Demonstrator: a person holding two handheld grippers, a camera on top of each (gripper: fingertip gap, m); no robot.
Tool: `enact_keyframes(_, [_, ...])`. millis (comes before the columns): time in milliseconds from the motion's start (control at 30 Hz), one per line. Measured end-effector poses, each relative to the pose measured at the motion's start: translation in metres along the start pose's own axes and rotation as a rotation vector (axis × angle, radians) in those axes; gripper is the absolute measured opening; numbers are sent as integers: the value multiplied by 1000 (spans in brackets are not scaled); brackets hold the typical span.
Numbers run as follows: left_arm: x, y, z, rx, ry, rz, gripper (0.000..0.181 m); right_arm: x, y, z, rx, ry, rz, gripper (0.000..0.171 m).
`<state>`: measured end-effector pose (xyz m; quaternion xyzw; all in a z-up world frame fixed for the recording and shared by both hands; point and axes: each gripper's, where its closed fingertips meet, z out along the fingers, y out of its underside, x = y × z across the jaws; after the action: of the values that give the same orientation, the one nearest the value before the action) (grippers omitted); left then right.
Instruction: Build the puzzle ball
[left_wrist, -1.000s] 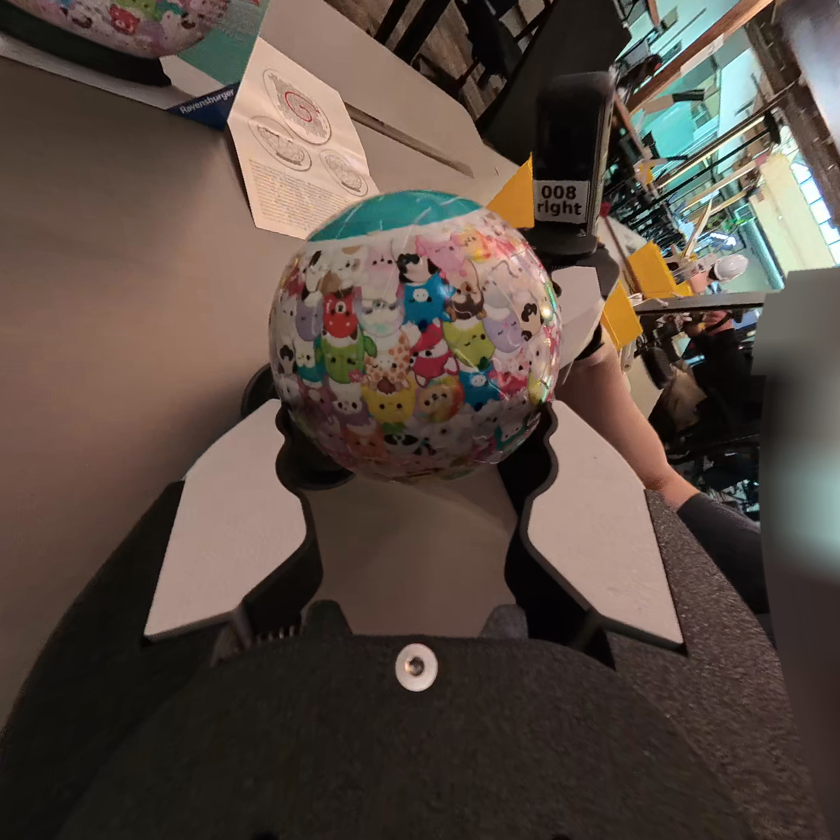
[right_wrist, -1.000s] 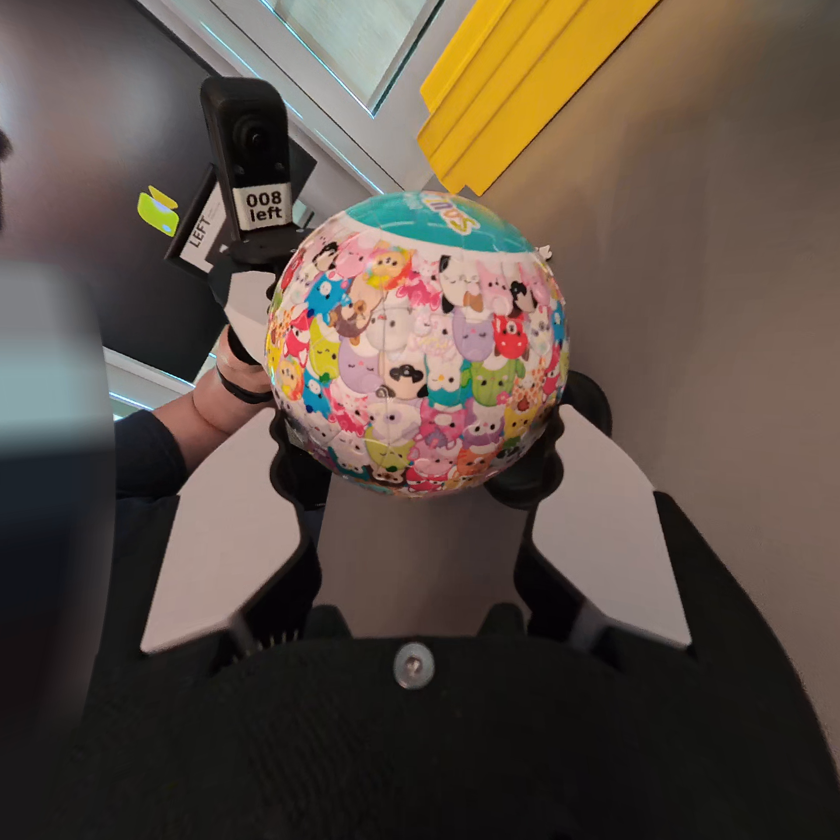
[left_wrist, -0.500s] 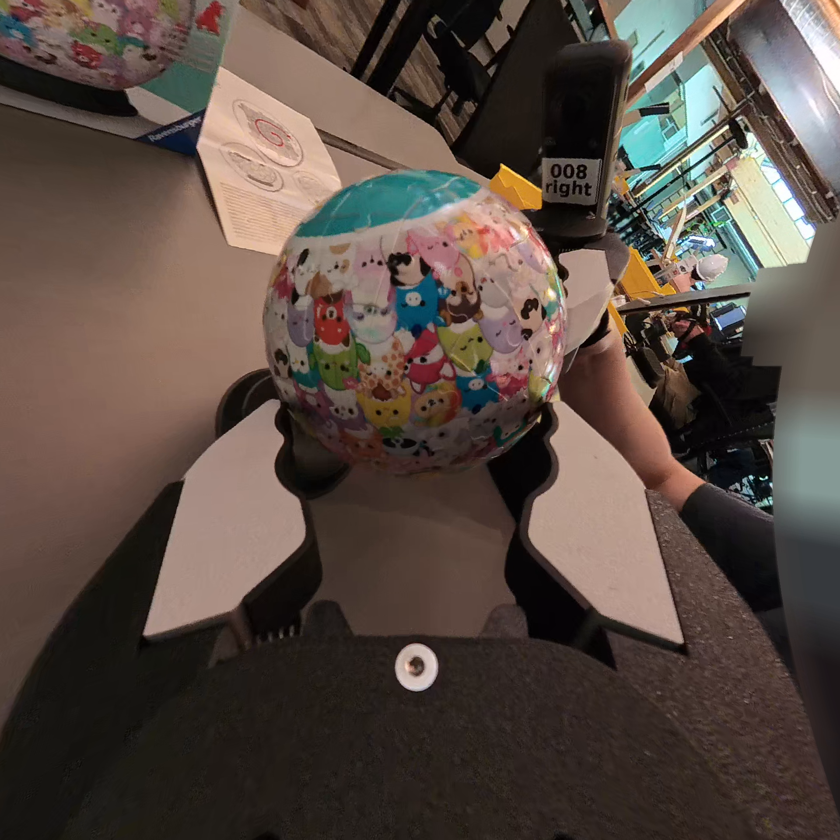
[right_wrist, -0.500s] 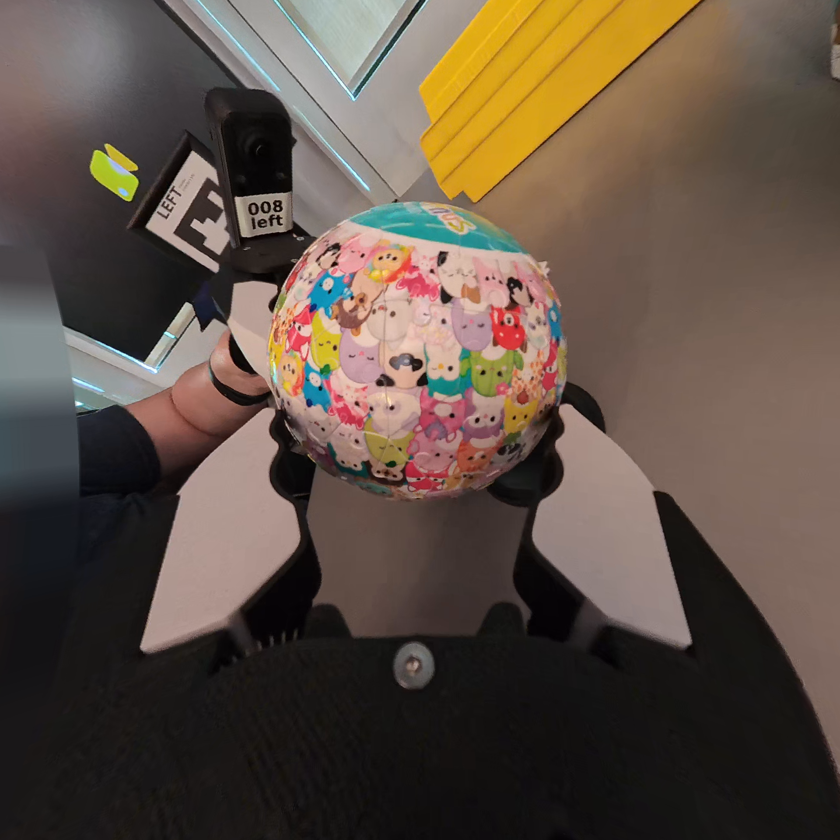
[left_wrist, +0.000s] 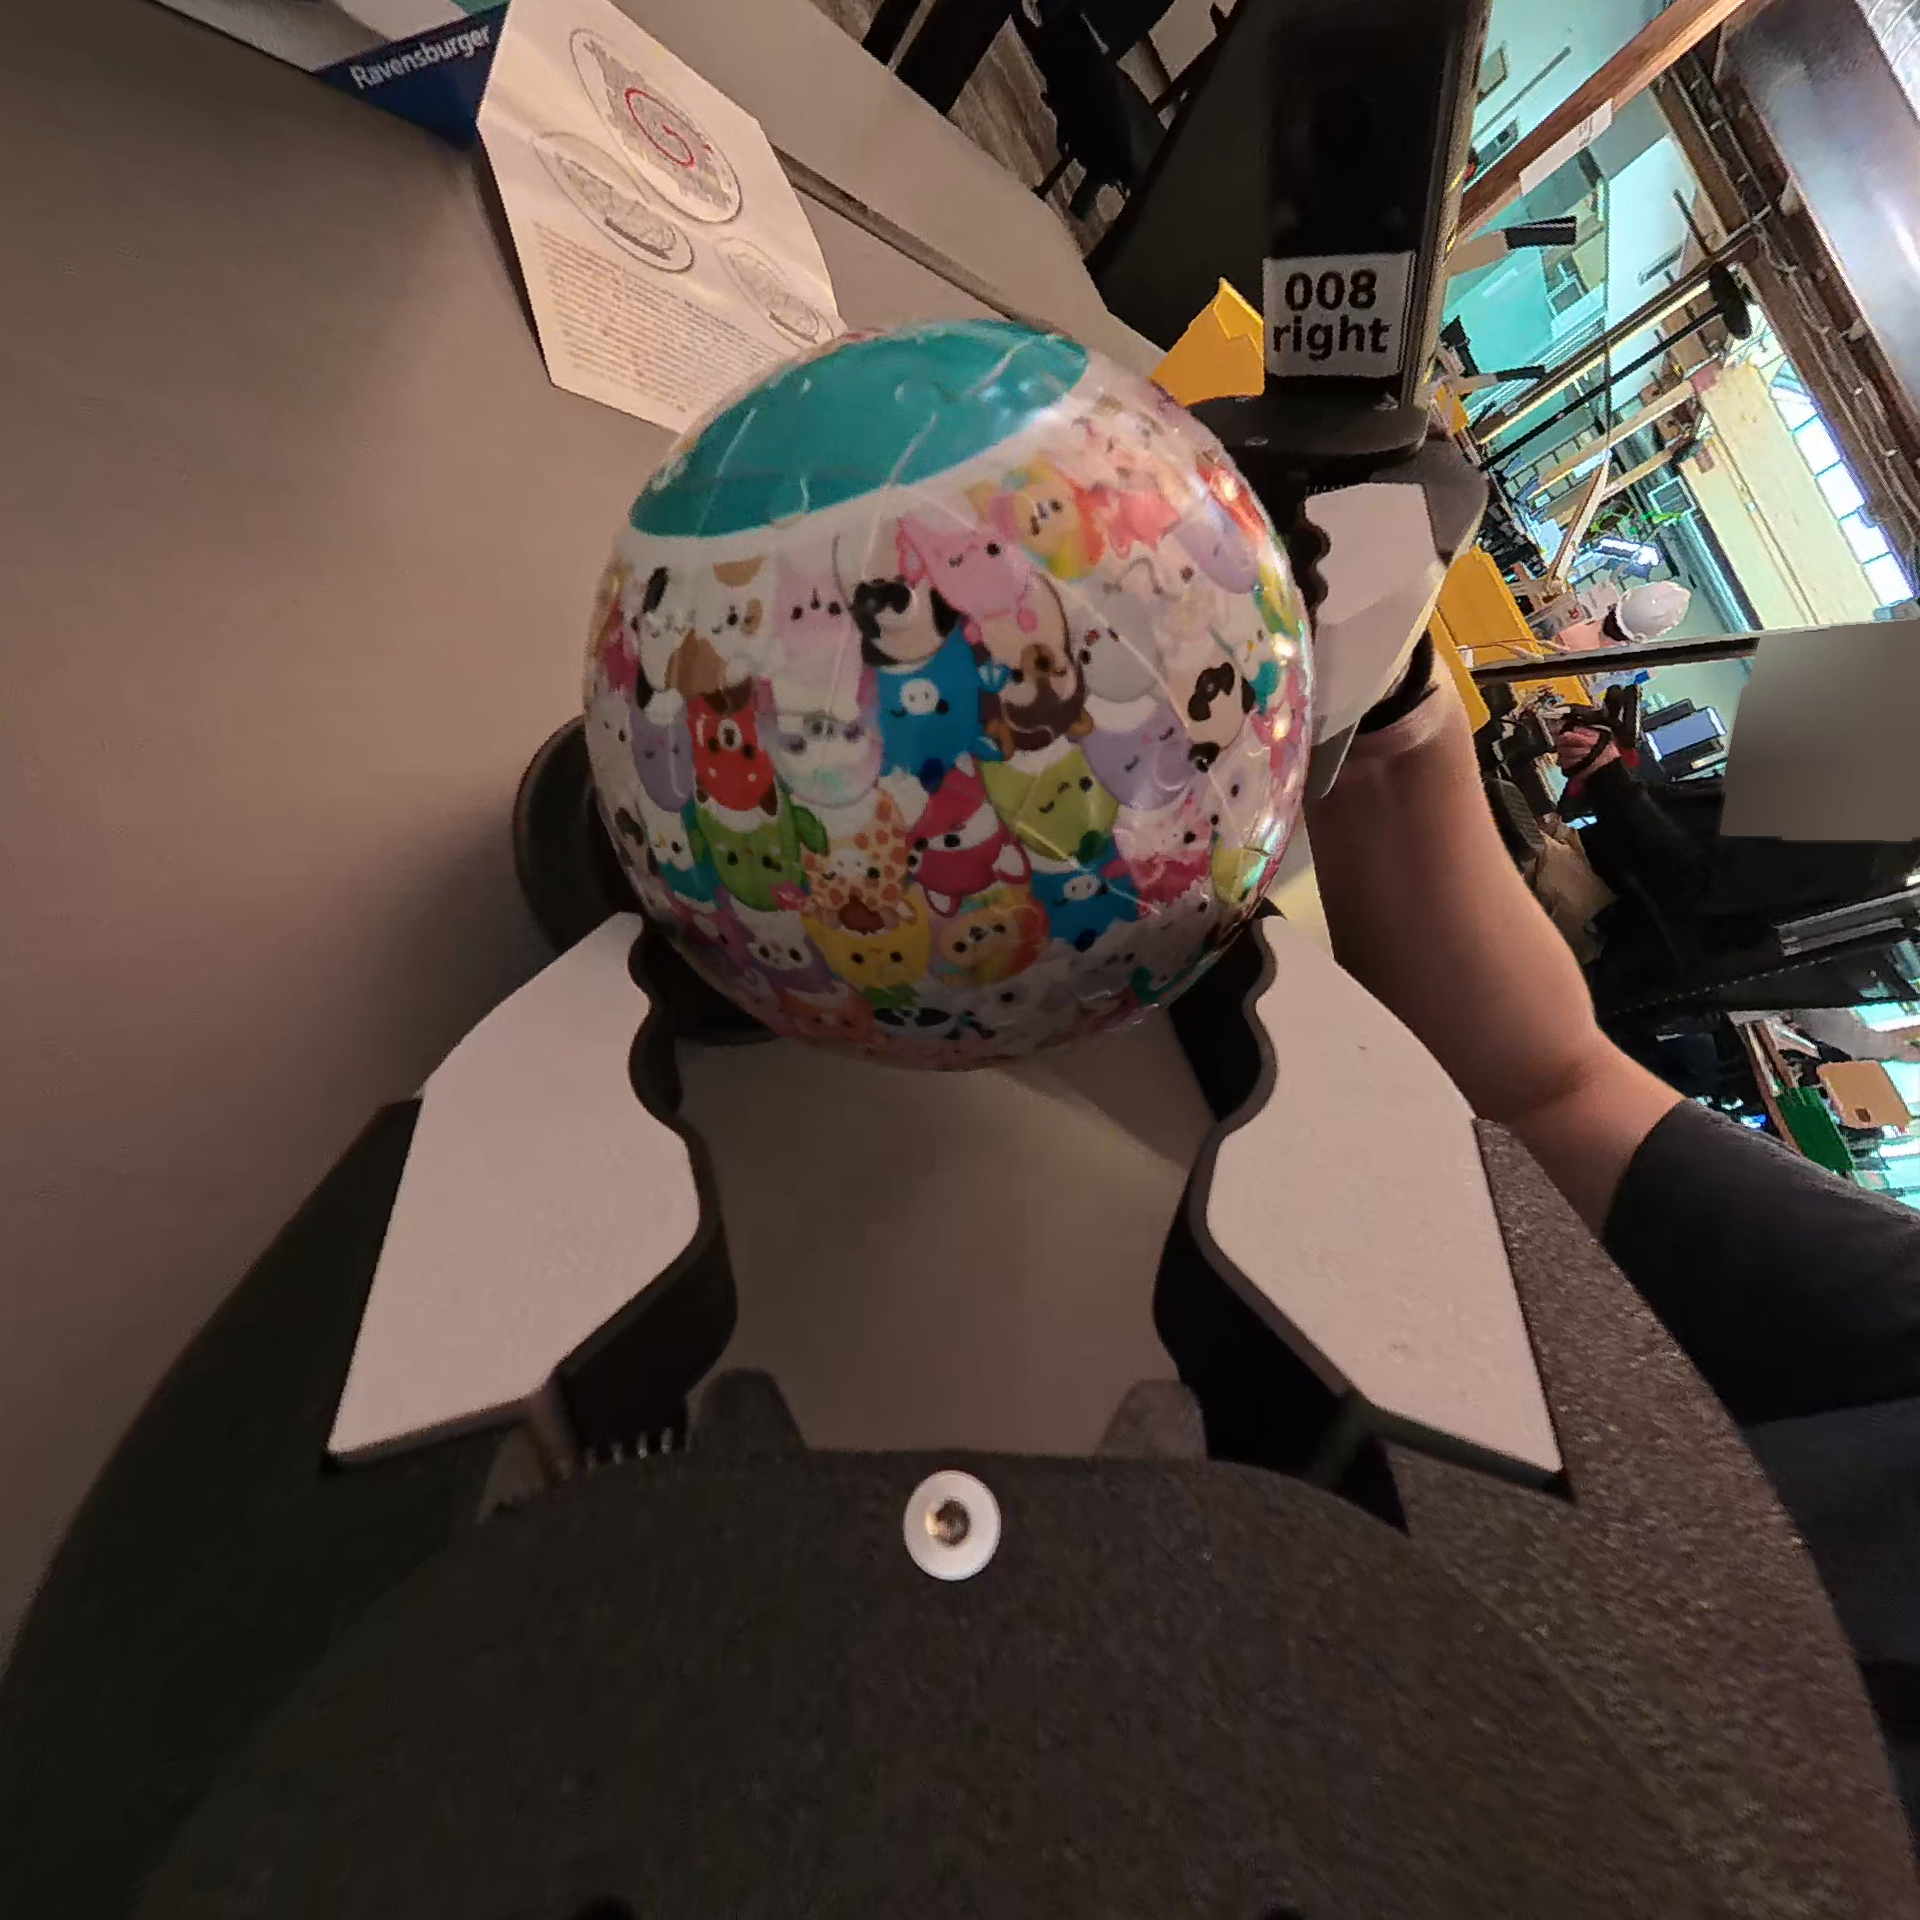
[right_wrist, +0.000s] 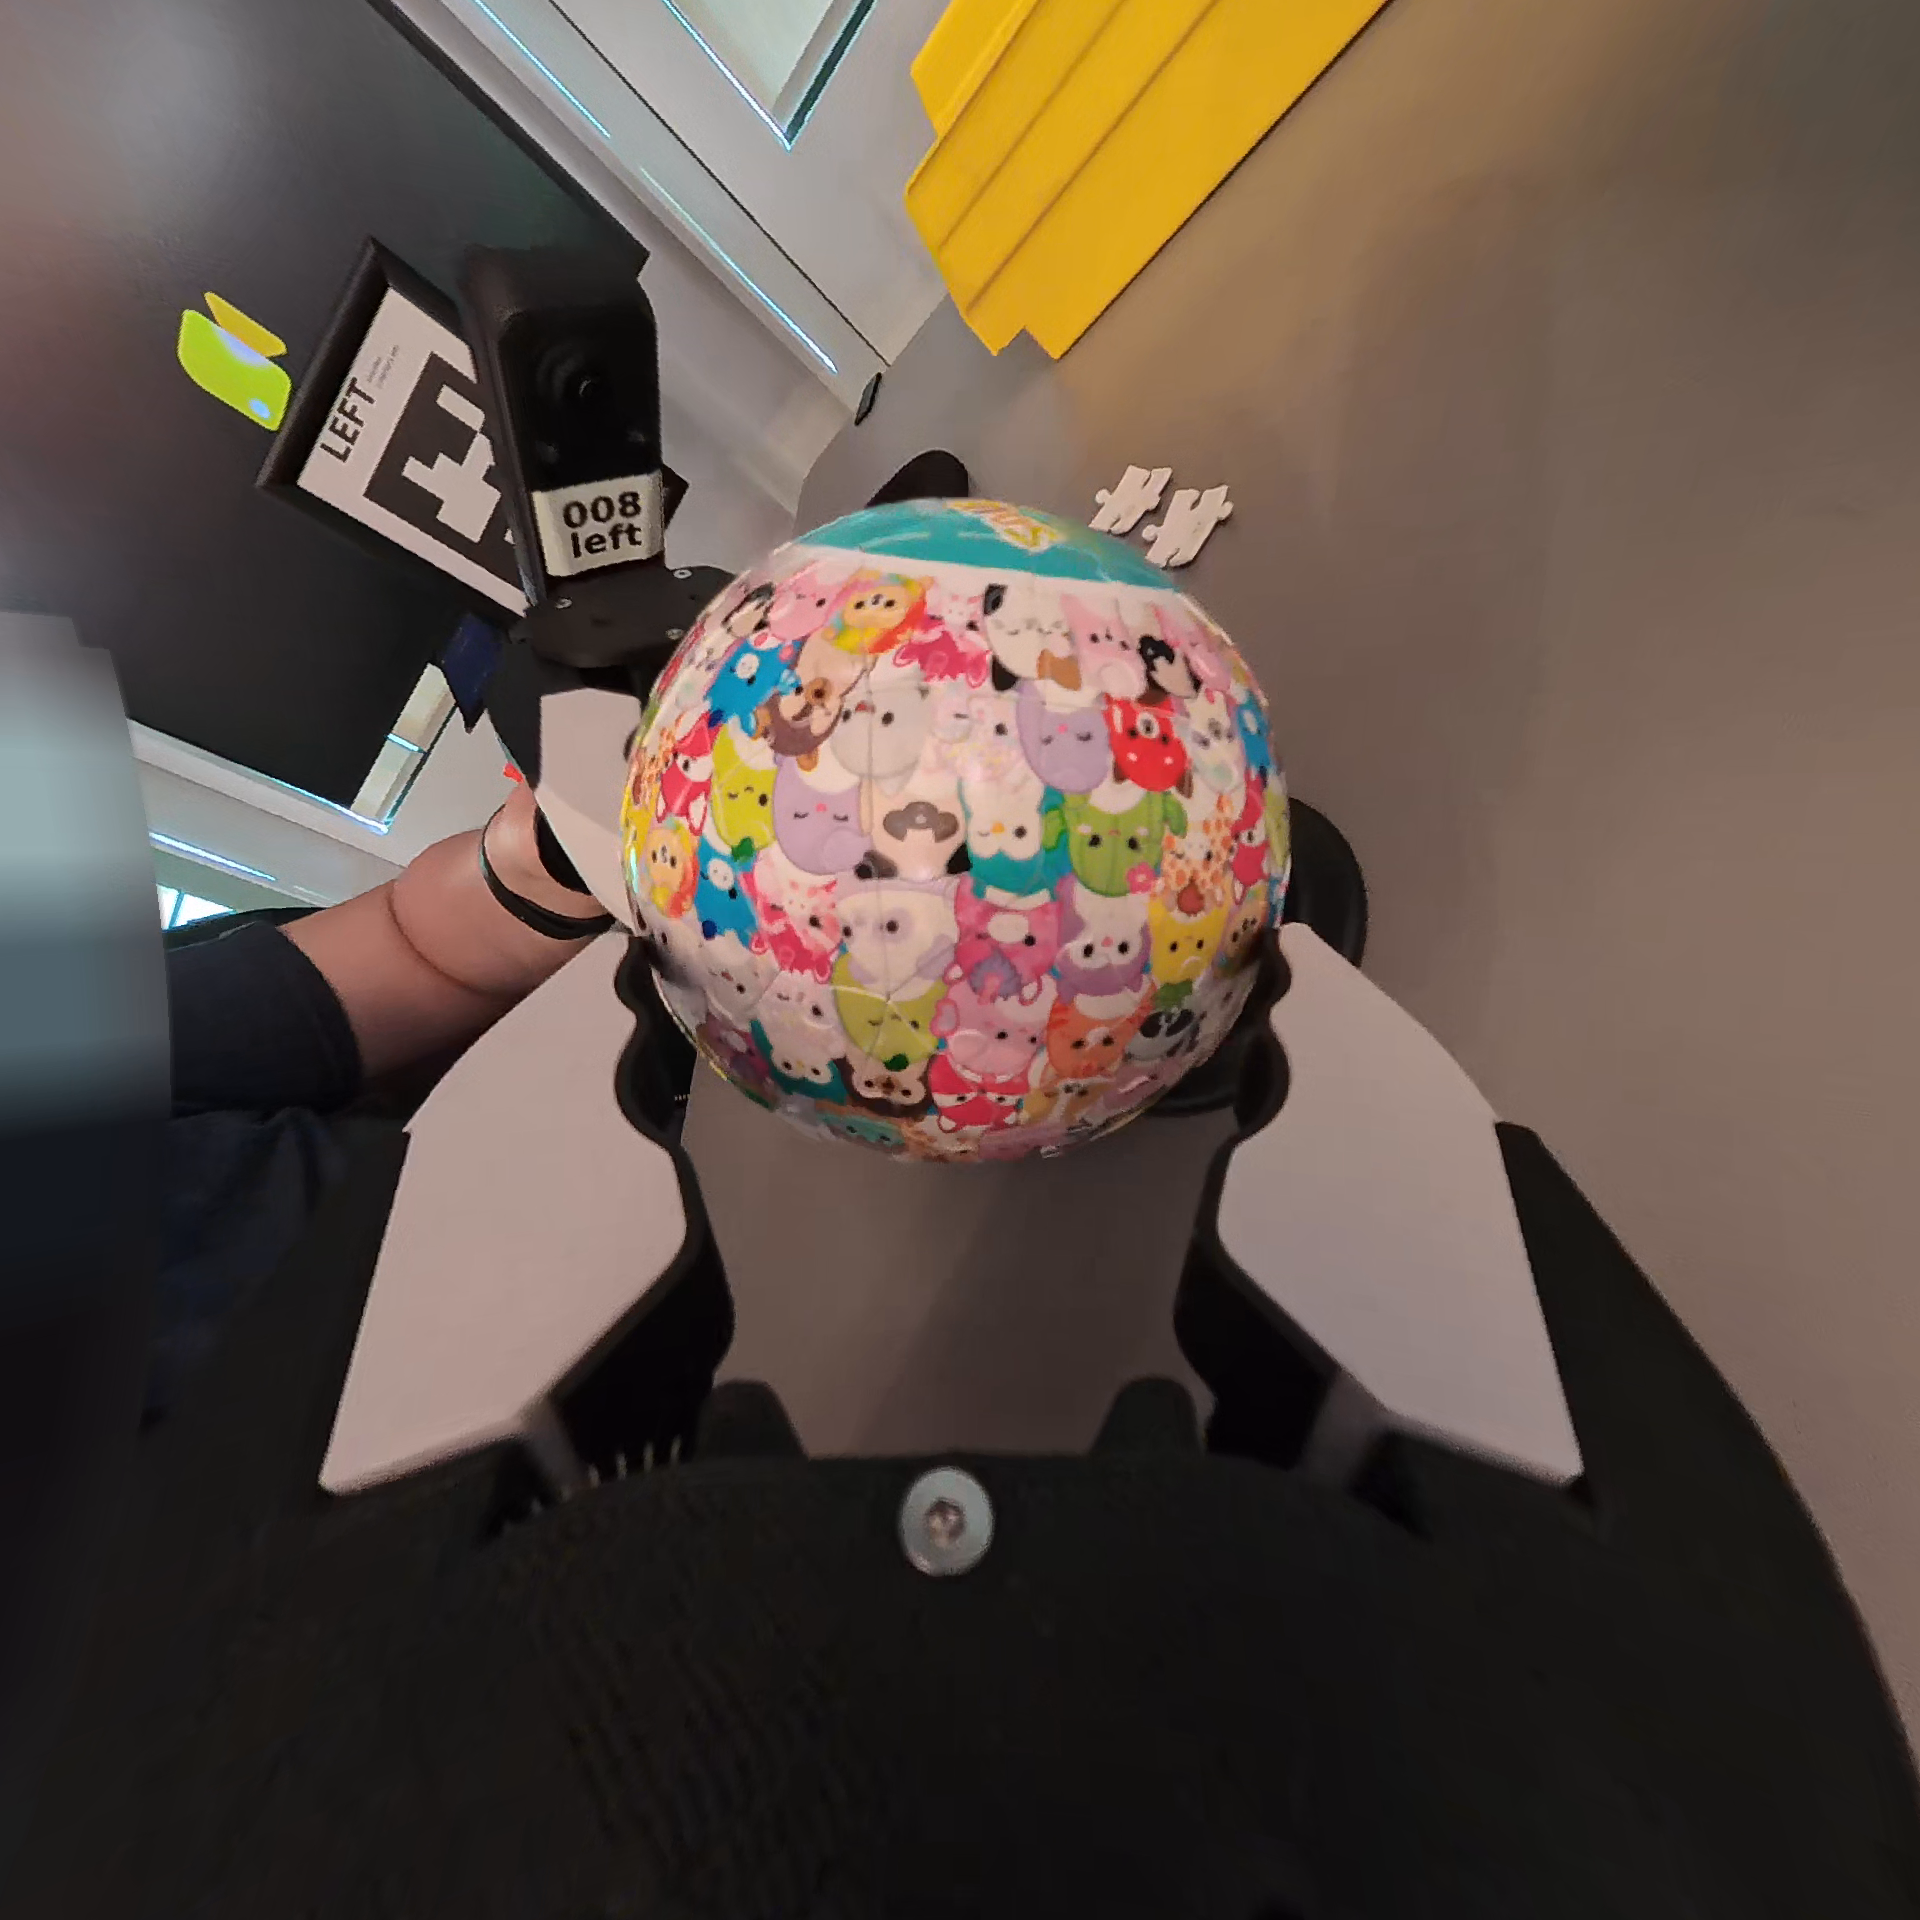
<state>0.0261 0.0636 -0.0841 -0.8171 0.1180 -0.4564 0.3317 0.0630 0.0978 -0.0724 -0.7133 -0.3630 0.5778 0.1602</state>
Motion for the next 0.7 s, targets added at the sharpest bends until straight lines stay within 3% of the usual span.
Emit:
enact_keyframes(300, [2, 1, -4, 29, 40, -30, 94, 2, -9, -2, 15, -79, 71, 108])
enact_keyframes(700, [-10, -1, -3, 19, 23, -42, 100, 11, 0, 6, -58, -55, 134, 107])
